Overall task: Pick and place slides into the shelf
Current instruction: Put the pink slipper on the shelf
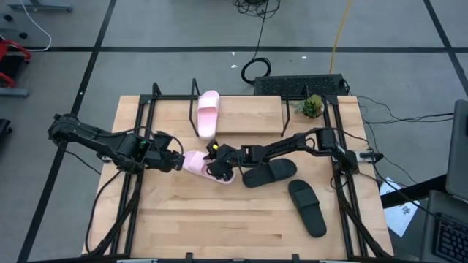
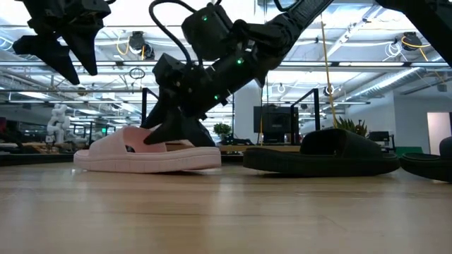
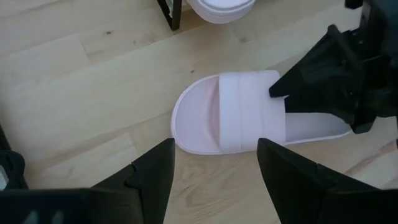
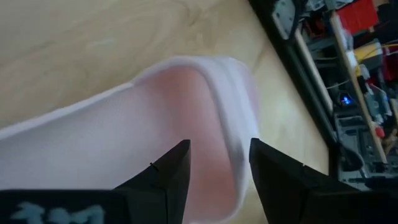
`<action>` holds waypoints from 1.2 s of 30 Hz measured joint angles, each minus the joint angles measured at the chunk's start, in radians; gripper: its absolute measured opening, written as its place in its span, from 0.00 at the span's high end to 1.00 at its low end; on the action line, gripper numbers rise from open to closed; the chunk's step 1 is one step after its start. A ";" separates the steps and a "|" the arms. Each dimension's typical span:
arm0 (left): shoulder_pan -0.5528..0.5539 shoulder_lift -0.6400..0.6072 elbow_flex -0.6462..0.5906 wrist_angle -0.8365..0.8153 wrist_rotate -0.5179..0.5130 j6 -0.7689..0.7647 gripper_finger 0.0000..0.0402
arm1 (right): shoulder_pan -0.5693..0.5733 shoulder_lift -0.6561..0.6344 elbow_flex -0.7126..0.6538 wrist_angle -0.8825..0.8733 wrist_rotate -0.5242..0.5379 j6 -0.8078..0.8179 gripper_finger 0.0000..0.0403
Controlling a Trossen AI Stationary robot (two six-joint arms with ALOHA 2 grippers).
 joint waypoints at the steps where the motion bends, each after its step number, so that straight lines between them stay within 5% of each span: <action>1: 0.001 0.000 0.000 -0.005 0.000 0.000 0.43 | -0.001 0.000 0.000 0.009 0.000 0.001 0.62; 18: 0.045 0.000 0.000 -0.010 -0.001 0.044 0.43 | -0.003 0.078 0.059 0.070 0.057 0.005 0.64; 28: 0.048 0.000 0.000 -0.010 0.007 0.052 0.43 | -0.005 0.088 0.111 0.041 0.153 -0.027 0.96; 36: 0.048 0.000 0.000 -0.012 0.007 0.077 0.43 | 0.022 0.018 0.112 -0.098 0.253 -0.032 0.99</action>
